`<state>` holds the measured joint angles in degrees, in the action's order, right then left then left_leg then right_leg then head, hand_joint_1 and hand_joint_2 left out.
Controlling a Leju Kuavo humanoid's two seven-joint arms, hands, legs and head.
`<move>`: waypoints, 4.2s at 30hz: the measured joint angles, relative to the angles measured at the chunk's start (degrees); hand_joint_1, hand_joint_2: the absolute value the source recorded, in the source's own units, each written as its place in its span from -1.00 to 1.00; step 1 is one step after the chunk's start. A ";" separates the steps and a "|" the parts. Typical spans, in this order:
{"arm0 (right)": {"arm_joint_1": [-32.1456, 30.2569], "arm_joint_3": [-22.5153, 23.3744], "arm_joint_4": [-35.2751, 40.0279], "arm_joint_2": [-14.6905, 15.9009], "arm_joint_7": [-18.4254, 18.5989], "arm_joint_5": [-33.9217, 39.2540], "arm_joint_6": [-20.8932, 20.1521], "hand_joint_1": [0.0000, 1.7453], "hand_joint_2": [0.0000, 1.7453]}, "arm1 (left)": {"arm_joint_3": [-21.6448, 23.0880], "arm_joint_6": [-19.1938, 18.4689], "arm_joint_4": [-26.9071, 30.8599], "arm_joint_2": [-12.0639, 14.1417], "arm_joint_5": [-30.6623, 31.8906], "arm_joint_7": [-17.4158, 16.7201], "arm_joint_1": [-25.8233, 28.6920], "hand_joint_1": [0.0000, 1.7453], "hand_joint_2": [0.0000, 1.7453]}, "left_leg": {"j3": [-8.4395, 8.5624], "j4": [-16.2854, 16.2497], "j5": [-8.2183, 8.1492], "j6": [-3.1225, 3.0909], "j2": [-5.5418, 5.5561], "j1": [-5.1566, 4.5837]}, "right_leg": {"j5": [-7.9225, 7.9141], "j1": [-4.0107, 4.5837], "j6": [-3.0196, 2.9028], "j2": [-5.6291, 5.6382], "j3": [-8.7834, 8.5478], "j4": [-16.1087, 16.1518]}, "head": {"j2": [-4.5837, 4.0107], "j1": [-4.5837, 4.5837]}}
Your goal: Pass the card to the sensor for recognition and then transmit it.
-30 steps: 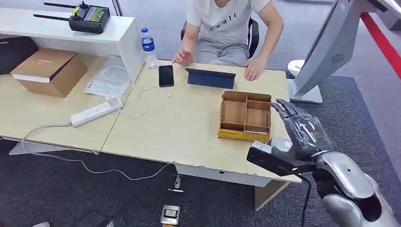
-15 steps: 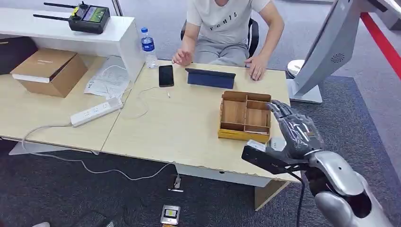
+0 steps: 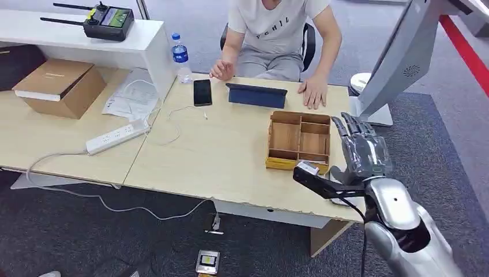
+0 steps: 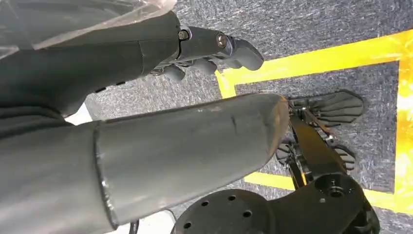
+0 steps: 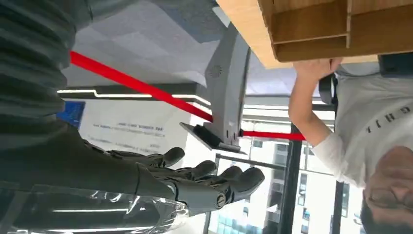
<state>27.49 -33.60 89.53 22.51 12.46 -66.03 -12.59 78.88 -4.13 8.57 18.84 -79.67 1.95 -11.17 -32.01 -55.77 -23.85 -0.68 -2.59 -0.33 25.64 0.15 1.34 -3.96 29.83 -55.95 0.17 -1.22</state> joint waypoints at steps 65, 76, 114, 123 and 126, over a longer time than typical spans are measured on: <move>3.90 4.51 -38.96 -17.48 -3.43 -5.82 14.61 -1.00 1.00 | 3.56 -2.58 0.00 0.20 4.33 3.32 -0.34 -1.00 -1.00 | -0.04 -0.01 0.01 0.02 -0.01 0.01 | 0.00 0.00 -0.02 0.00 0.06 -0.01 | 0.00 0.00; 6.58 4.92 -46.43 -18.52 -4.61 -6.23 18.69 -1.00 1.00 | 4.53 -2.40 0.00 0.20 4.61 3.52 -0.32 -1.00 -1.00 | -0.04 -0.01 0.02 0.02 -0.01 0.01 | -0.02 0.00 -0.03 0.00 0.06 -0.01 | 0.00 -0.02; 11.17 5.05 -55.13 -22.58 -6.99 -7.80 20.90 -1.00 1.00 | 5.18 -2.25 0.00 0.20 3.65 3.61 -0.29 -1.00 -1.00 | -0.03 -0.01 0.03 0.03 -0.02 0.01 | -0.02 0.01 -0.04 0.01 0.06 -0.02 | 0.00 0.00; 11.44 5.05 -55.63 -22.62 -6.99 -7.83 20.90 -1.00 1.00 | 5.20 -2.25 0.00 0.20 3.65 3.61 -0.29 -1.00 -1.00 | -0.03 -0.01 0.03 0.03 -0.02 0.01 | -0.02 0.01 -0.04 0.01 0.06 -0.02 | 0.00 0.00; 11.95 5.05 -56.13 -22.60 -6.95 -7.98 20.92 -1.00 1.00 | 5.27 -2.32 0.00 0.20 3.45 3.52 -0.28 -1.00 -1.00 | -0.02 -0.01 0.03 0.03 -0.02 0.01 | -0.02 0.01 -0.04 0.01 0.07 -0.02 | 0.00 0.00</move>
<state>39.44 -28.55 33.40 -0.09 5.51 -74.01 8.33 84.15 -6.45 8.57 19.04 -76.22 5.46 -11.44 -32.04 -55.78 -23.83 -0.65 -2.61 -0.31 25.62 0.15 1.31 -3.96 29.89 -55.97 0.17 -1.22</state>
